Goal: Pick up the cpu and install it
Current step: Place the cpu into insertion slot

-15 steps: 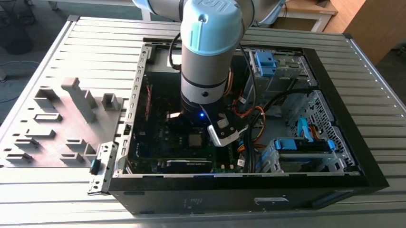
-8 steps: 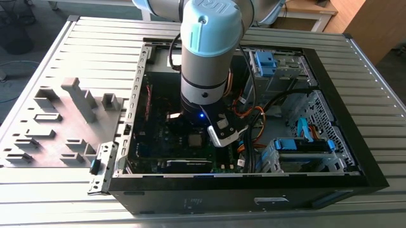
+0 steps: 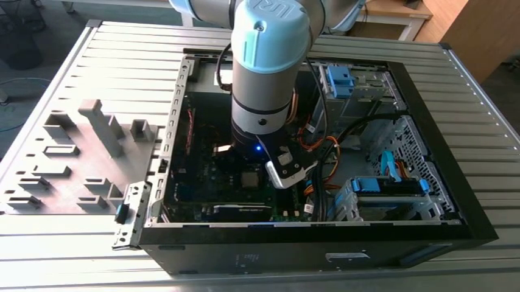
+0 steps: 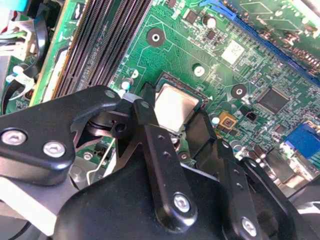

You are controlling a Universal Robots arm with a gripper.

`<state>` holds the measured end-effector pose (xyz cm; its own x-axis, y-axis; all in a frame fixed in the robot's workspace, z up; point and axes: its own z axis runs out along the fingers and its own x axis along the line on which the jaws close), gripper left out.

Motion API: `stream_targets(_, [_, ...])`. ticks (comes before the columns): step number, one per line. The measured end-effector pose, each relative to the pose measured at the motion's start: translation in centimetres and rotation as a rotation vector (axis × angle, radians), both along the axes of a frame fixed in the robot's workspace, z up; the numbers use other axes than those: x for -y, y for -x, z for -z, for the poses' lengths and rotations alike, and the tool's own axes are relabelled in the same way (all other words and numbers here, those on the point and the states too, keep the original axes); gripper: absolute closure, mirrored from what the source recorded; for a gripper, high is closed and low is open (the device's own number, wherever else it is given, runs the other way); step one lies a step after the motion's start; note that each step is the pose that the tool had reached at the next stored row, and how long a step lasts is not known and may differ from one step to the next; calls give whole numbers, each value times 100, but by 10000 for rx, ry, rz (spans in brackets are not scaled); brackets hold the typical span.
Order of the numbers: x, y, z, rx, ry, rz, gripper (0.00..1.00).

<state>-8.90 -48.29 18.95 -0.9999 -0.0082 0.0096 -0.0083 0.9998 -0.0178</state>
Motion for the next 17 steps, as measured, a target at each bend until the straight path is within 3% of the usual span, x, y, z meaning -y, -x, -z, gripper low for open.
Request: stream_targets(17, [0, 0, 9, 0, 2, 0, 53])
